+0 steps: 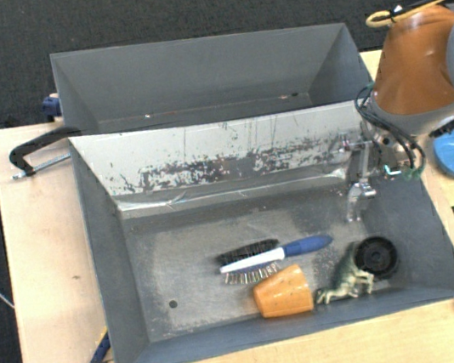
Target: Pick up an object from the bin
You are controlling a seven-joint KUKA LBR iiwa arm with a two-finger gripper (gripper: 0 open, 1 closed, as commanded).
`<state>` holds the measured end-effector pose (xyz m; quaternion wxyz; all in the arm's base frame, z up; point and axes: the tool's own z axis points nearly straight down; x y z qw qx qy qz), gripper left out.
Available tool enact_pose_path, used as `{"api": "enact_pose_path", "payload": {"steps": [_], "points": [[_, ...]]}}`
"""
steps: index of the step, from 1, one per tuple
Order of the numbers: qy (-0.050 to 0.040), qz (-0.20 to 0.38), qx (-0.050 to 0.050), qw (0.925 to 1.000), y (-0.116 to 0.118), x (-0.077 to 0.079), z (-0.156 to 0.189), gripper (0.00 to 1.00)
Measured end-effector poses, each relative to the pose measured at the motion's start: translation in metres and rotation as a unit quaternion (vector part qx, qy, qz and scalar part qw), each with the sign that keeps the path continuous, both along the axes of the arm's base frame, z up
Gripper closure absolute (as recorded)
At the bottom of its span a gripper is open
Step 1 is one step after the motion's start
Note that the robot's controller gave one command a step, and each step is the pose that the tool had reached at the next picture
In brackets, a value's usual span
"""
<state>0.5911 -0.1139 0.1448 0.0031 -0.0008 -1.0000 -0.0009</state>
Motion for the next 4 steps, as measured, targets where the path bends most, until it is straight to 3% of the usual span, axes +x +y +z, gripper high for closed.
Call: {"api": "enact_pose_path", "payload": {"steps": [1,2,3,4], "points": [[-0.0024,0.053,0.001,0.9986,0.072,-0.074,0.038,0.00],[-0.0063,0.173,0.000,0.9849,0.056,-0.059,-0.073,0.00],[-0.0086,0.173,0.000,0.9849,0.056,-0.057,-0.071,1.00],[-0.0102,0.233,-0.002,0.9724,0.050,-0.045,0.048,1.00]]}}
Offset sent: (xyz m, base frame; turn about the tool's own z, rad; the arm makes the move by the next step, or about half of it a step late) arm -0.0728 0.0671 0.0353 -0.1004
